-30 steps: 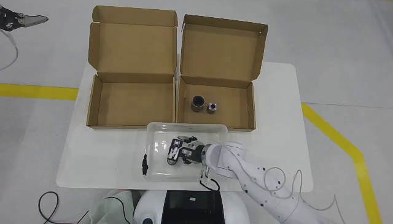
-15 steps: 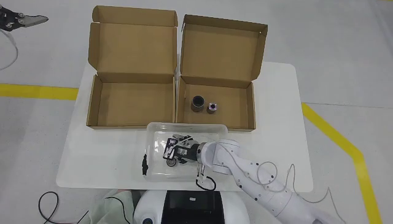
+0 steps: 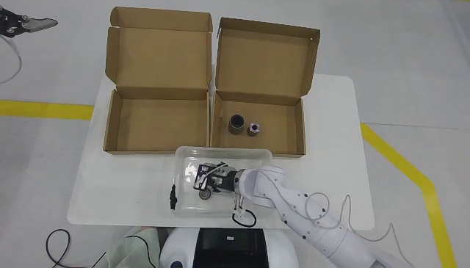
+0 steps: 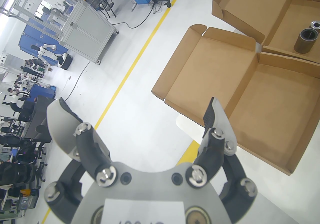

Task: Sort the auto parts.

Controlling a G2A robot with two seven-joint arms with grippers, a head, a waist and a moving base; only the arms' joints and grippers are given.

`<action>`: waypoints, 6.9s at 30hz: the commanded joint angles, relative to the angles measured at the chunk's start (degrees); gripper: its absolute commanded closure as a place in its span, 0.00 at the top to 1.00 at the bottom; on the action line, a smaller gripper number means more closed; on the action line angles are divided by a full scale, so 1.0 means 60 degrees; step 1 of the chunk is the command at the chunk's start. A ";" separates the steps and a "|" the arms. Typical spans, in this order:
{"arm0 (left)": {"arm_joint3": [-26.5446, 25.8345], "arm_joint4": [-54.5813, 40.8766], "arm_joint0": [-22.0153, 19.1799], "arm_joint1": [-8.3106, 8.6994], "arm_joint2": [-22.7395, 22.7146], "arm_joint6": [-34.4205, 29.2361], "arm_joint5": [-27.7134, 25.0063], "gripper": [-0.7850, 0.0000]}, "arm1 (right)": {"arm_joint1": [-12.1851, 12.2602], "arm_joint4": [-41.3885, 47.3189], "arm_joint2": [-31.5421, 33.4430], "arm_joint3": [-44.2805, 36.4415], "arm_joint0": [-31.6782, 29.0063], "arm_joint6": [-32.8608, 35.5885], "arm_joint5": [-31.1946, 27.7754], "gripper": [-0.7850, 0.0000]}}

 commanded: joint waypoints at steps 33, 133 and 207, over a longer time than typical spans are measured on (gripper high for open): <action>0.0000 0.0000 0.0000 0.0000 0.0000 0.0000 0.0000 1.00 | 0.0636 0.0213 0.2018 -0.1695 -0.1061 -0.5404 -0.0942 0.00; 0.0000 0.0000 0.0000 0.0000 0.0000 0.0000 0.0000 1.00 | -0.1334 0.2563 -0.0343 0.2575 0.3296 -0.1779 -0.0077 0.00; 0.0000 0.0000 0.0000 0.0000 0.0000 0.0000 0.0000 1.00 | -0.0134 -0.0373 0.2341 -0.2375 -0.1592 -0.0168 -0.3563 0.36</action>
